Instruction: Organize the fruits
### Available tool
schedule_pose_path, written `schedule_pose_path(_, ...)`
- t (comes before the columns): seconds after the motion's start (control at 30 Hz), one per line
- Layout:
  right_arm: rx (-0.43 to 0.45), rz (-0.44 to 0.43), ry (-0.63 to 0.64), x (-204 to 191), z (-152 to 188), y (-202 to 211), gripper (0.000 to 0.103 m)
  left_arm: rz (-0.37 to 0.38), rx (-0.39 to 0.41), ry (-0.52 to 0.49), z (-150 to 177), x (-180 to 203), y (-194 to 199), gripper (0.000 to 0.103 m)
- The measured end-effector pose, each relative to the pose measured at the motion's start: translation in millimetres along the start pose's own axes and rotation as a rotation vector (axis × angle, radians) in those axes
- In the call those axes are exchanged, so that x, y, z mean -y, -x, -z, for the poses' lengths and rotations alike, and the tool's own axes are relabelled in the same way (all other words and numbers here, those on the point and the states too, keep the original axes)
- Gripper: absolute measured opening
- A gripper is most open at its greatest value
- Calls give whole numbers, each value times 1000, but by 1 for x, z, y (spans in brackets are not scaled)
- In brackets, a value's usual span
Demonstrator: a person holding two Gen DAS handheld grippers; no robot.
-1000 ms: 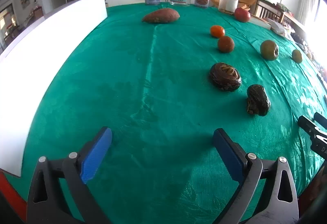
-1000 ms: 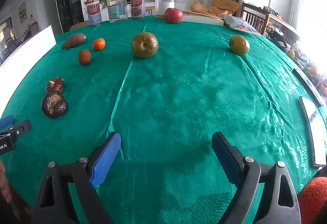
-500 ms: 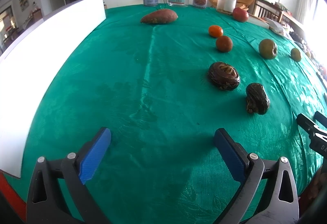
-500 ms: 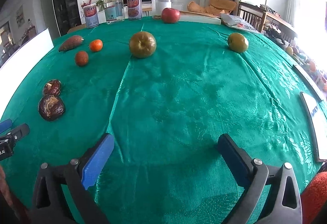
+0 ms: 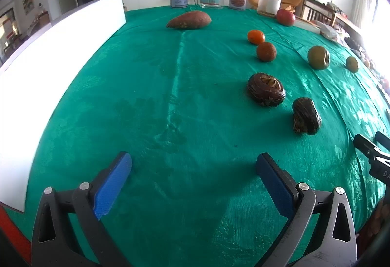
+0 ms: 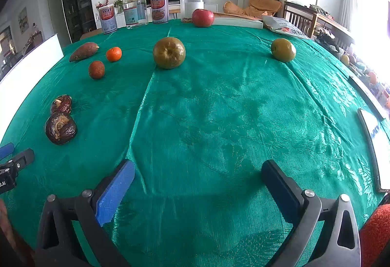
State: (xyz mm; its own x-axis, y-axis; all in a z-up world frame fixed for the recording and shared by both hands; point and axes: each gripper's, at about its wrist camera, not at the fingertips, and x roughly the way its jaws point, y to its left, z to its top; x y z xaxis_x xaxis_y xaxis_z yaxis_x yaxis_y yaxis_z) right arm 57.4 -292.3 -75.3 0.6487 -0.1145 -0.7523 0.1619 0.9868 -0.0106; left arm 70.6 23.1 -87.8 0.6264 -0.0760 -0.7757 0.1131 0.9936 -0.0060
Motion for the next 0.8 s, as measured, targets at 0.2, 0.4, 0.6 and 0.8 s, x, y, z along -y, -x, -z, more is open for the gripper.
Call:
schedule_pose_path(0.2,0,0,0,0,0,0,103,0,0,0,0,0,0,102)
schedule_pose_path(0.4,0,0,0,0,0,0,103,-1,1,1,1,0,0,102)
schedule_pose_path(0.6,0,0,0,0,0,0,103,0,4,-3,1,1,1,102)
schedule_pose_path(0.8,0,0,1,0,0,0,103,4,8,-6,2,0,2,102)
